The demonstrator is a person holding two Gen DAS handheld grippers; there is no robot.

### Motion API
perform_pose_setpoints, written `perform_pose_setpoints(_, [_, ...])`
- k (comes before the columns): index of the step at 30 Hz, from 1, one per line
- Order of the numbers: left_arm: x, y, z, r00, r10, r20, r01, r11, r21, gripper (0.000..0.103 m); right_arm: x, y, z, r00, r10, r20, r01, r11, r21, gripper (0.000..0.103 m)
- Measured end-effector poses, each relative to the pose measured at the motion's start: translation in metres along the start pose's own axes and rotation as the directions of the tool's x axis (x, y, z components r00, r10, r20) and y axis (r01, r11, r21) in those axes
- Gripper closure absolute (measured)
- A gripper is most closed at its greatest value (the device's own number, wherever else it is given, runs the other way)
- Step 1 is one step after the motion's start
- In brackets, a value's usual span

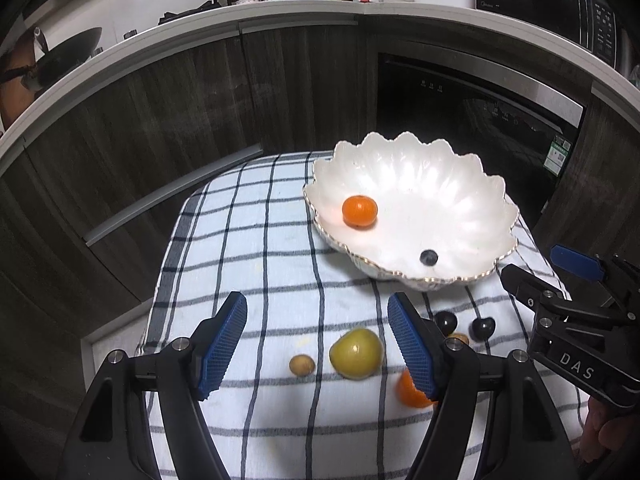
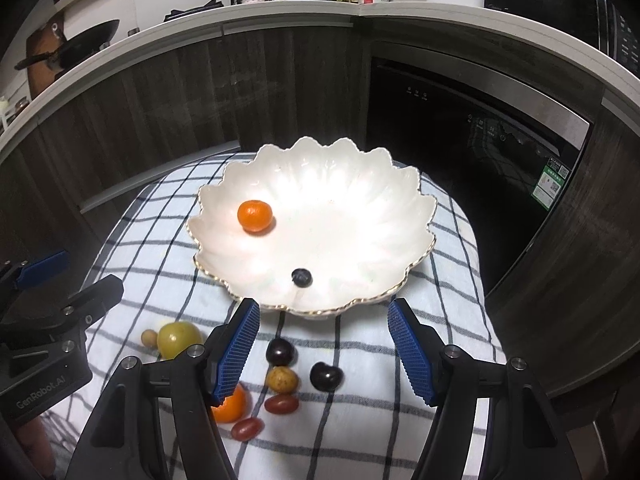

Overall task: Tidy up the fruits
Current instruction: 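Move the left tool to the yellow-green citrus and grasp it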

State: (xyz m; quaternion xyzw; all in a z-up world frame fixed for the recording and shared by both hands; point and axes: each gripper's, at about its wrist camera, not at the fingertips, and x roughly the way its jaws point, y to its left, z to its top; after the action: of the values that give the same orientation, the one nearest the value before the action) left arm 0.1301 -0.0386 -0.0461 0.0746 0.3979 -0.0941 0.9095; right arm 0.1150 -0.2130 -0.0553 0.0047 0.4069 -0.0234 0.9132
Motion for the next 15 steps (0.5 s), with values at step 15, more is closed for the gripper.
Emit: perform_pose_setpoints(15, [0.005, -0.011, -0.039, 1.0, 0.004, -0.028, -0.003, 1.0, 0.02, 0.031, 0.006, 0.004, -0.04, 0.998, 0.033, -0.056, -0.035, 0.999, -0.037, 0.035])
